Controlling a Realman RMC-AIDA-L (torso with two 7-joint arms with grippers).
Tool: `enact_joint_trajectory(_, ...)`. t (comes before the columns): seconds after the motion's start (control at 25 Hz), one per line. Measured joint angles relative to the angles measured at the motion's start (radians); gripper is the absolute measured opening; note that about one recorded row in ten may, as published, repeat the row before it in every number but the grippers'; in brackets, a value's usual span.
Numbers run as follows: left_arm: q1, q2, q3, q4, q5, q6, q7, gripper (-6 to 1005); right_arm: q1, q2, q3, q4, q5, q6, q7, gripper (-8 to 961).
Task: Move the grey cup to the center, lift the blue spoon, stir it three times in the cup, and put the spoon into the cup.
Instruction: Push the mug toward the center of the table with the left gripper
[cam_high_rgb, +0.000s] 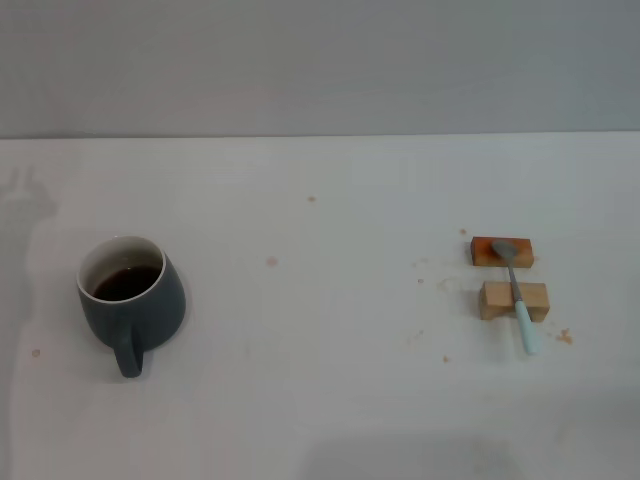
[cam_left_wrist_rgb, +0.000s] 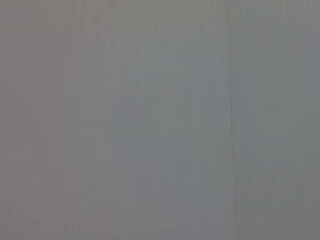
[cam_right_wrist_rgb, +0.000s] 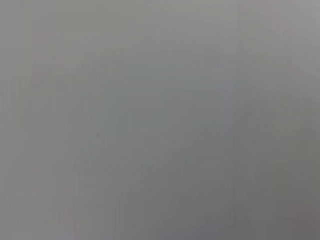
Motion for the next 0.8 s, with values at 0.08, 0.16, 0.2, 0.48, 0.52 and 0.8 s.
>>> enact_joint_trajectory(0.08,0.000,0.000,0.000,0.000,0.000,0.000,0.000,336,0.000,0.000,0.000,0.001,0.000,0.000,0.000,717)
enact_joint_trajectory(0.16,0.000,0.001,0.001,0.000,0.000,0.000,0.000,259,0.000,0.001,0.000,0.001,0.000,0.000,0.000,716)
enact_joint_trajectory(0.2,0.001,0.001,0.002,0.000,0.000,0.003,0.000,221,0.000,0.001,0.000,0.001,0.000,0.000,0.000,716)
enact_joint_trajectory(0.48,0.002,0.002,0.003,-0.002,0.000,0.008,-0.010,41,-0.002,0.002,-0.001,0.001,-0.002,0.000,0.000,717)
enact_joint_trajectory(0.52,0.002,0.002,0.003,-0.002,0.000,0.008,-0.011,63,-0.003,0.002,-0.002,0.001,-0.003,0.000,0.000,717)
enact_joint_trajectory(0.8,0.005,0.000,0.003,-0.001,-0.005,0.004,-0.015,285,-0.005,0.002,-0.002,0.001,-0.004,0.000,0.000,717)
